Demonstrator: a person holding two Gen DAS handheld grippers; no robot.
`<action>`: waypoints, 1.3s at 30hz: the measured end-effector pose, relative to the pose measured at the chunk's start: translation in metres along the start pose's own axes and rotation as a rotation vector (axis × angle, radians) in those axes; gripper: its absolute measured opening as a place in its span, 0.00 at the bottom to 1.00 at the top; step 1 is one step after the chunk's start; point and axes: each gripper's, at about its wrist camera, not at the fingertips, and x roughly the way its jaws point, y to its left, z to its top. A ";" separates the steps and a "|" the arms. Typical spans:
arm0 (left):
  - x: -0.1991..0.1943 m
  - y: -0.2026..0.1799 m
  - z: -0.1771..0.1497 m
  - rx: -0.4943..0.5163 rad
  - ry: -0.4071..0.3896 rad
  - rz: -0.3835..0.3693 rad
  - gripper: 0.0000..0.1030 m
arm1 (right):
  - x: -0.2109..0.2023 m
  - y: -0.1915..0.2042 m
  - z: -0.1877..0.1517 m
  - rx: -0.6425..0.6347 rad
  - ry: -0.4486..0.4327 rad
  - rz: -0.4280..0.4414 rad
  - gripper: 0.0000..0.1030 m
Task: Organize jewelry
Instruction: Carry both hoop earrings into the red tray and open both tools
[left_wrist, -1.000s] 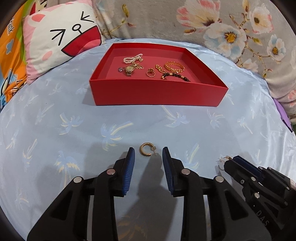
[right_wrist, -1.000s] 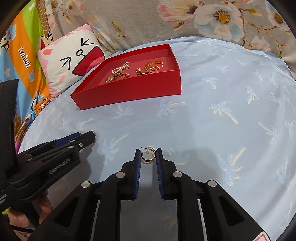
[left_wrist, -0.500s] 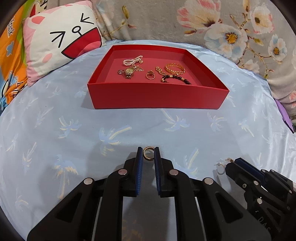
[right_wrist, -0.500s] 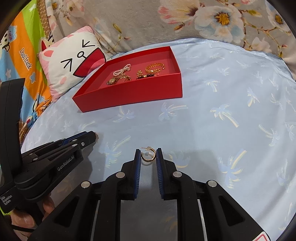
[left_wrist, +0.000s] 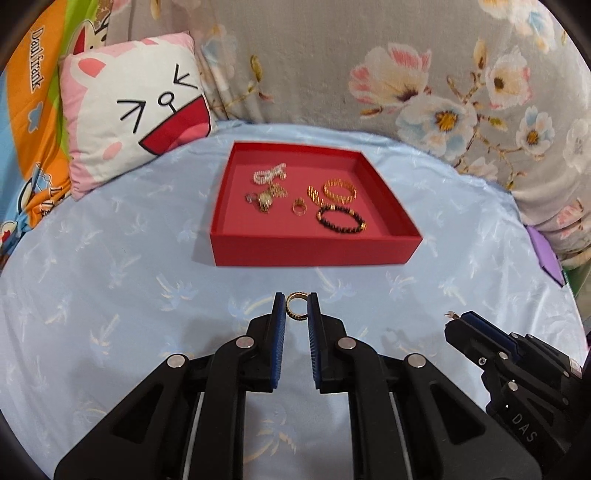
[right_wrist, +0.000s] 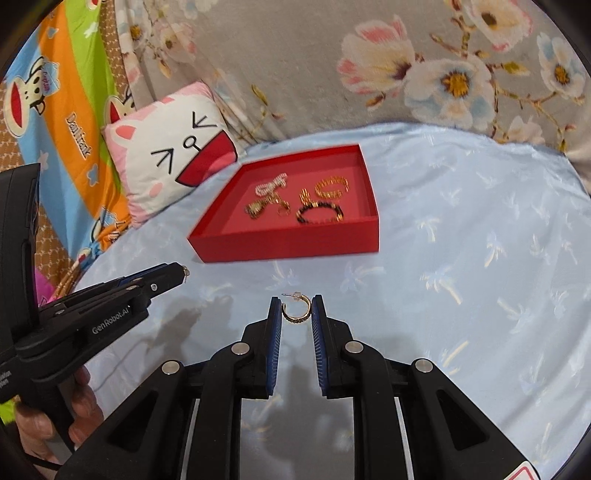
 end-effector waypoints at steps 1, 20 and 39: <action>-0.005 0.001 0.003 -0.002 -0.010 0.000 0.11 | -0.006 0.001 0.005 -0.006 -0.013 0.003 0.15; -0.026 0.032 0.125 -0.042 -0.145 -0.029 0.11 | 0.022 0.007 0.129 -0.030 -0.085 0.110 0.15; 0.155 0.033 0.110 0.021 0.105 0.065 0.11 | 0.197 -0.037 0.120 0.065 0.118 0.024 0.15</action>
